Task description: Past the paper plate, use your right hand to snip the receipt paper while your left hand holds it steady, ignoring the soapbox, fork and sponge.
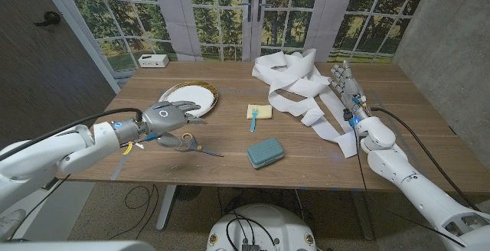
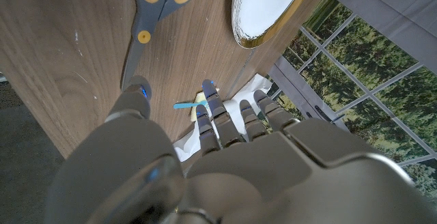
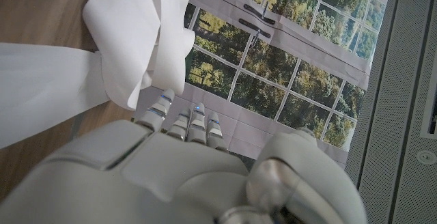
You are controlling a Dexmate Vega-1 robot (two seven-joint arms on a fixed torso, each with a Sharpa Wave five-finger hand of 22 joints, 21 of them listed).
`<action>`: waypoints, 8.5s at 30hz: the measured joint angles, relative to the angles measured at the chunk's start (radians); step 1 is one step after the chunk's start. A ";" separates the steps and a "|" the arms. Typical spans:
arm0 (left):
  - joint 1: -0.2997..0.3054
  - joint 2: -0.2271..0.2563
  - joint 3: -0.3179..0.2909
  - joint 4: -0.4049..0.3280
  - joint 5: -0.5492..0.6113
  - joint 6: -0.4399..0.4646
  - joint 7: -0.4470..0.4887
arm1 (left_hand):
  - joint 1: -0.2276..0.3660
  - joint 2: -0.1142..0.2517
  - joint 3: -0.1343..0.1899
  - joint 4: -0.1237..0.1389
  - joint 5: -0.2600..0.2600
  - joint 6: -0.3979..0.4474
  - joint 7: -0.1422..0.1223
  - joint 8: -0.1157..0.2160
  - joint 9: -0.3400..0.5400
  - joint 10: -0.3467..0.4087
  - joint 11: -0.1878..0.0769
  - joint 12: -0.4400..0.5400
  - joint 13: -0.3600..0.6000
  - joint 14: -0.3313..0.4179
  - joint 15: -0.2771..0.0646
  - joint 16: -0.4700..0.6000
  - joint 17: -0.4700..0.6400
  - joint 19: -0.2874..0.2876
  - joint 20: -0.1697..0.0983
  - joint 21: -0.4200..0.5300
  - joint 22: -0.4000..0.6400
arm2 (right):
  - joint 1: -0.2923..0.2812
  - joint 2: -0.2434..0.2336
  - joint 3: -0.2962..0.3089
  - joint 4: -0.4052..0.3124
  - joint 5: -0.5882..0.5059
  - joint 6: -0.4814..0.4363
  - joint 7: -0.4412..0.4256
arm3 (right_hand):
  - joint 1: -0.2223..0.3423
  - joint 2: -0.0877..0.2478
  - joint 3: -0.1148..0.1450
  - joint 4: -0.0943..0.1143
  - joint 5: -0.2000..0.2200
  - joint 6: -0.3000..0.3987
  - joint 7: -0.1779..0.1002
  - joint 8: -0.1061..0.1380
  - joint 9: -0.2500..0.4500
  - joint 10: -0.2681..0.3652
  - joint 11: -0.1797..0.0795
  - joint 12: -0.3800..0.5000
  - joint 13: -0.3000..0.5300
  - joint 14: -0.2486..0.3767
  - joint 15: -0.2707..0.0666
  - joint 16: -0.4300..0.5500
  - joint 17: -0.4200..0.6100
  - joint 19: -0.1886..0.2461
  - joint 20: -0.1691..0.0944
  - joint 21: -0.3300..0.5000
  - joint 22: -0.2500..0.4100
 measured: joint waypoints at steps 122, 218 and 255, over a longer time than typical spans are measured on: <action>-0.134 0.304 0.416 0.095 -0.122 0.271 0.120 | 0.100 0.092 0.022 -0.005 0.000 0.035 0.018 -0.031 0.002 0.014 0.015 -0.018 0.019 0.057 -0.004 -0.007 0.000 0.011 -0.004 -0.004 0.000 | -0.034 0.003 0.008 -0.013 0.002 -0.028 -0.052 | 0.007 0.015 0.017 0.006 -0.011 0.022 -0.014 0.004 0.000 0.014 -0.007 0.000 0.000 0.005 -0.005 -0.007 0.002 0.000 0.011 0.000 0.000; -0.342 0.452 0.744 0.091 -0.227 0.409 0.159 | 0.310 0.134 0.054 -0.029 0.053 0.061 0.011 -0.033 0.007 0.165 -0.036 0.093 0.102 0.173 -0.005 0.000 0.010 0.014 0.000 -0.004 0.001 | -0.006 0.042 -0.004 0.050 0.009 -0.023 -0.054 | 0.018 0.026 0.037 0.010 -0.011 0.025 -0.011 0.004 0.000 0.014 -0.007 0.000 0.000 0.005 -0.005 -0.007 0.002 -0.002 0.013 0.000 0.000; -0.346 0.443 0.795 0.105 -0.153 0.435 0.171 | 0.476 0.186 0.061 -0.025 0.167 0.048 0.009 -0.046 0.007 0.023 0.080 0.298 0.266 0.317 -0.009 0.058 0.080 0.031 0.041 -0.004 0.000 | -0.003 0.055 0.002 0.065 0.023 -0.009 -0.051 | 0.018 0.026 0.046 0.009 -0.019 0.025 -0.011 0.004 0.000 0.014 -0.007 0.000 0.000 0.005 -0.005 -0.007 0.002 -0.005 0.016 0.000 0.000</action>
